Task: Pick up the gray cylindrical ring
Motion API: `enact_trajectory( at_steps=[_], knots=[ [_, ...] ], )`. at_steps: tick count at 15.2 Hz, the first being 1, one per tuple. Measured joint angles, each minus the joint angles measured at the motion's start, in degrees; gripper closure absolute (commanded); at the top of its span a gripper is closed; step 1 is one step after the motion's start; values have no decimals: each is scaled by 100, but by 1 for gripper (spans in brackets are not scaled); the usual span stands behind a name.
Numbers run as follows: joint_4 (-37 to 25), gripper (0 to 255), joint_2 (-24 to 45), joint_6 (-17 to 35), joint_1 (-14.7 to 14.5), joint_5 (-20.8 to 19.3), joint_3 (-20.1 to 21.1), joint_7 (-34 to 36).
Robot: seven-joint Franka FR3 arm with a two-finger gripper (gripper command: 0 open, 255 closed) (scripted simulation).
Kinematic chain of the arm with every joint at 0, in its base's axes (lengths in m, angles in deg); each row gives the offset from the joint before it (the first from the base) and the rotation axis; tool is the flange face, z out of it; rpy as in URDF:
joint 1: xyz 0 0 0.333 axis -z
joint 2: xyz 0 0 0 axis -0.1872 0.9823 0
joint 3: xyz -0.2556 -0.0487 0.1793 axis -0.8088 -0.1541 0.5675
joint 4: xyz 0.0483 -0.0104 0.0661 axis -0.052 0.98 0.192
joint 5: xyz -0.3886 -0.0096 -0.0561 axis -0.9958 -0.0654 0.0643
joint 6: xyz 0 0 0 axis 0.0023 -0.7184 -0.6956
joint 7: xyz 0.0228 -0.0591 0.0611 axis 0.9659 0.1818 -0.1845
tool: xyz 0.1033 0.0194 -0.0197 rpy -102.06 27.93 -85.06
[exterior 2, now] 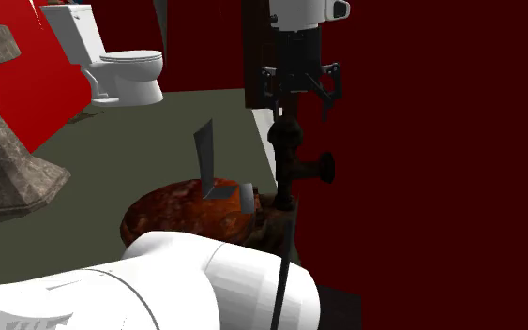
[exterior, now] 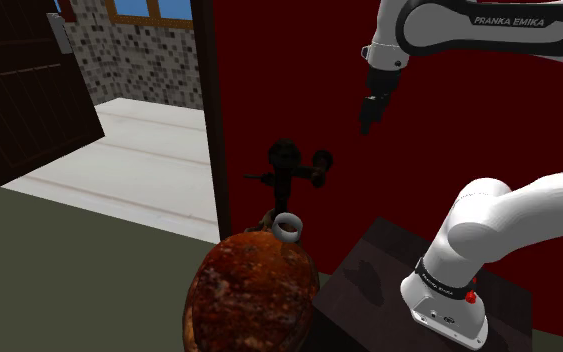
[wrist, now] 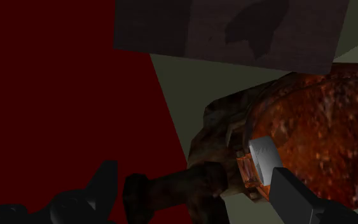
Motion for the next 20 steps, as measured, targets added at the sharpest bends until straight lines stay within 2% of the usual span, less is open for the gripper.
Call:
enact_trajectory(
  at_steps=[3, 10, 12, 19, 20],
  knots=[
    [178, 0, 26, 216, -47, 48, 34, 37],
    [1019, 0, 428, 1541, -316, 287, 217, 212],
    [1252, 0, 736, 2102, -383, 333, 246, 233],
    [1603, 0, 1714, 3558, -669, 538, 462, 365],
    [1599, 0, 1742, 3578, -699, 535, 487, 394]
  ],
)
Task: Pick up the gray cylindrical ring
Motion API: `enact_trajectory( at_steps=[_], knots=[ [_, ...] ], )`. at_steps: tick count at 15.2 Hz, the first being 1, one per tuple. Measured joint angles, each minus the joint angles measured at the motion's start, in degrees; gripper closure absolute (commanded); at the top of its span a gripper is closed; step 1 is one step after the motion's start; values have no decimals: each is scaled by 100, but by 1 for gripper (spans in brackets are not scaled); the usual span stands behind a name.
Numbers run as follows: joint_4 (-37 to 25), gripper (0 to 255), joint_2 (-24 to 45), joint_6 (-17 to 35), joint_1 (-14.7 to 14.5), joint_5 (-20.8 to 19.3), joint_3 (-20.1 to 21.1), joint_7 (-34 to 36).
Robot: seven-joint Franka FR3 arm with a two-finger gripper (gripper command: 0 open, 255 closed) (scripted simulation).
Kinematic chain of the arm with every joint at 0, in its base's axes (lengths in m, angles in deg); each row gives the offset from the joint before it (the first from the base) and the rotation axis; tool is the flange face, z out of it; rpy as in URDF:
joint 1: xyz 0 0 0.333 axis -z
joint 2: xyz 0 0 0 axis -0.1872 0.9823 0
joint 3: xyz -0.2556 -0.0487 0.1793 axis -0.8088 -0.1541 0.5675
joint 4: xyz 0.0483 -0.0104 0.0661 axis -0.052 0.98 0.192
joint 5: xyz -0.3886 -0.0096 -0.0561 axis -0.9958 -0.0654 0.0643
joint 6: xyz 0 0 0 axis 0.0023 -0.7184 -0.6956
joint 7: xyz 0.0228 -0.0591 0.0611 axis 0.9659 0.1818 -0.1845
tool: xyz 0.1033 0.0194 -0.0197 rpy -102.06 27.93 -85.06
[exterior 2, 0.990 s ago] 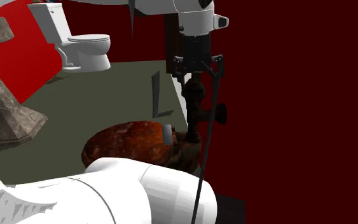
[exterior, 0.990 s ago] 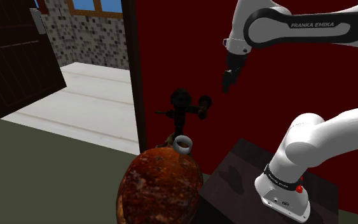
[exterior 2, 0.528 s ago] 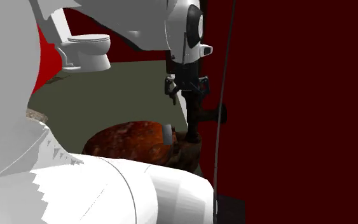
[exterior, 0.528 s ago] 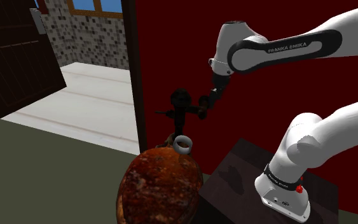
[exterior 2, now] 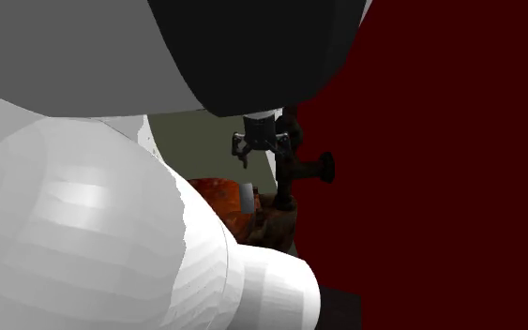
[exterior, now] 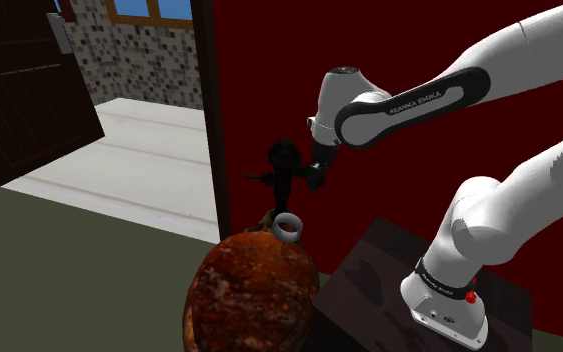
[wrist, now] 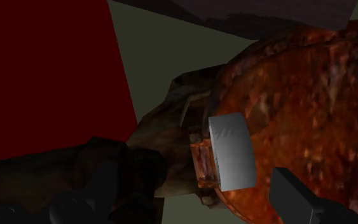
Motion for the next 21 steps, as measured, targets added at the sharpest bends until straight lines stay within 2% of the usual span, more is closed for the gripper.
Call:
enact_trajectory(
  at_steps=[5, 6, 7, 8, 10, 17, 18, 21],
  knots=[
    [109, 0, 13, 118, -256, -342, -55, 15],
    [15, 0, 414, 341, -393, -188, 8, 132],
    [-11, 0, 1161, 1070, -502, -46, 94, 262],
    [-77, 0, 1593, 1560, -536, 18, 102, 255],
    [-62, 0, 2054, 2149, -567, 52, 125, 264],
    [-47, 0, 2668, 2824, -556, -28, 128, 327],
    [-31, 255, 2712, 2884, -553, -37, 126, 330],
    [-28, 255, 2753, 2947, -550, -48, 122, 335]
  ],
)
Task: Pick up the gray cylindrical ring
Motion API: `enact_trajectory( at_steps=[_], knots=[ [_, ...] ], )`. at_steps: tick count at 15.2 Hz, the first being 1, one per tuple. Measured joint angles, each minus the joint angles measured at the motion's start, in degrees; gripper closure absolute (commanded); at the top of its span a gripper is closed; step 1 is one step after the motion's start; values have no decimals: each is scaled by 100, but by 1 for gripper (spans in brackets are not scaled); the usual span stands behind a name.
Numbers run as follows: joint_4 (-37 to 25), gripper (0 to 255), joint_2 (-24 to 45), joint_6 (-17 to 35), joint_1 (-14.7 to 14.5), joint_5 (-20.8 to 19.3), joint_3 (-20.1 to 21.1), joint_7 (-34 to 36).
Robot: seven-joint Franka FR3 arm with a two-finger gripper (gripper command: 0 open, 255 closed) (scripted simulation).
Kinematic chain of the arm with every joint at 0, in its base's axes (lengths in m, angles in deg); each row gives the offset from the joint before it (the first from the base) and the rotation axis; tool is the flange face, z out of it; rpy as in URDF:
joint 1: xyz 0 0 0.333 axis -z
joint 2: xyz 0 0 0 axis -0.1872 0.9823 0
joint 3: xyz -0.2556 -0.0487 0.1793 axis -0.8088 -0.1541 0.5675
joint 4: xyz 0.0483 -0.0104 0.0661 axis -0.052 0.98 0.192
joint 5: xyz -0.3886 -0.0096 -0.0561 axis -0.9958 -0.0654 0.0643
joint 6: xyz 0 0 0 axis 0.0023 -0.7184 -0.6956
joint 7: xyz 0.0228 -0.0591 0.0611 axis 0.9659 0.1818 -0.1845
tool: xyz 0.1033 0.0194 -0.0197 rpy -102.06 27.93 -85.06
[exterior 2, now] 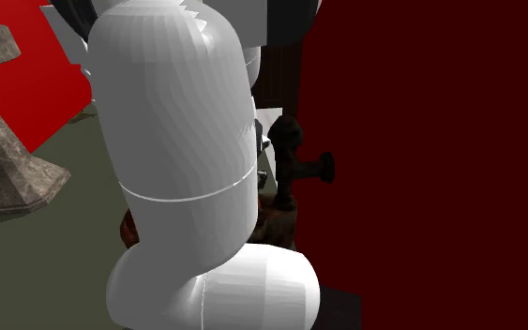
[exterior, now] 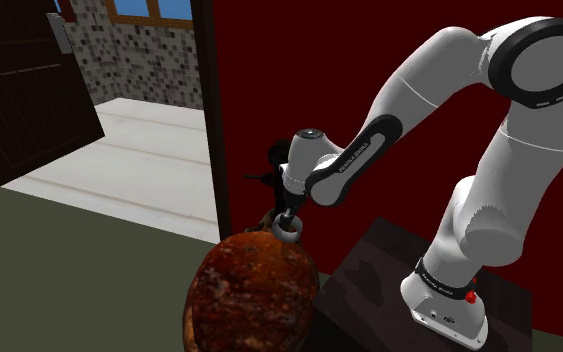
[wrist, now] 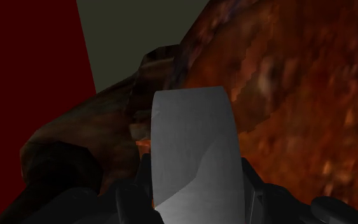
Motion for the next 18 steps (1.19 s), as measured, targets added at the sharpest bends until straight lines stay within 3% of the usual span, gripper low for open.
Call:
enact_trajectory(
  at_steps=[8, 18],
  knots=[
    [-4, 255, -40, -54, 1, 13, 0, -14],
    [-115, 255, -772, -897, -23, 148, -1, -119]
  ],
)
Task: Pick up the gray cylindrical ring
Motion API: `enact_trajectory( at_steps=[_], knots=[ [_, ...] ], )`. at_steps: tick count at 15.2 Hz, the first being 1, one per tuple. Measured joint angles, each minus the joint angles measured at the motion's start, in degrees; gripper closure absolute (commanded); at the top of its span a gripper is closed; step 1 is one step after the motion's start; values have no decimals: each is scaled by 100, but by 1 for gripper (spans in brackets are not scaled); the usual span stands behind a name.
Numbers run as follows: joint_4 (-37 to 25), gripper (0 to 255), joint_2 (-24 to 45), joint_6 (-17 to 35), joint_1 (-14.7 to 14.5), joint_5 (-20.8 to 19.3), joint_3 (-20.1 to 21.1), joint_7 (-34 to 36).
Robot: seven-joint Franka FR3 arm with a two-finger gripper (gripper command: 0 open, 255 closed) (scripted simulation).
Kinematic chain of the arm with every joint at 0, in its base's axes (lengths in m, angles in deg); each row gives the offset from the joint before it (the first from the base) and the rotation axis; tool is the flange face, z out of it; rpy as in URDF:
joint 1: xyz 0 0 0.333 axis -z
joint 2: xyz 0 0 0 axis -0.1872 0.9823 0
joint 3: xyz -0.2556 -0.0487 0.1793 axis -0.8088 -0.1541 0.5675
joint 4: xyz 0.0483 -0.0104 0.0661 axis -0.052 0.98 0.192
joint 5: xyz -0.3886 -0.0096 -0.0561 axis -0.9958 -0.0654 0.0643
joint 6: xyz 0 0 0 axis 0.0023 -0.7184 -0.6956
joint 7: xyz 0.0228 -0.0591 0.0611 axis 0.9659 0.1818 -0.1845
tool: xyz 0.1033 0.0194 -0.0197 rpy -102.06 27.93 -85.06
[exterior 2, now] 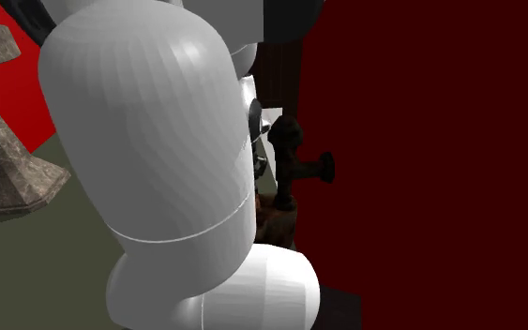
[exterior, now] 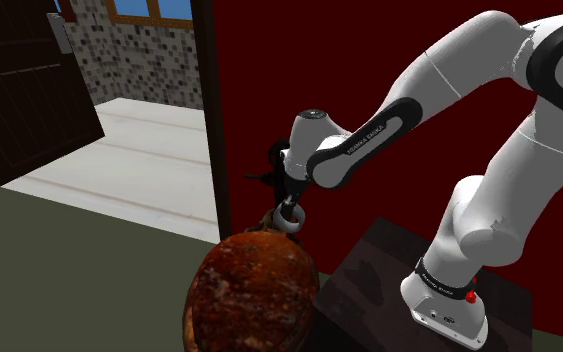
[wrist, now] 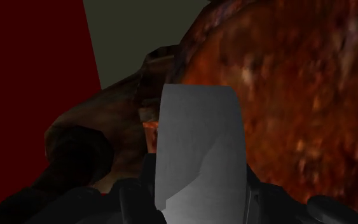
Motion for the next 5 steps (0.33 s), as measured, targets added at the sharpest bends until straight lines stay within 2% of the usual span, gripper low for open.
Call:
enact_trajectory(
  at_steps=[5],
  knots=[
    [-132, 255, -306, -437, -12, 38, -7, -30]
  ],
)
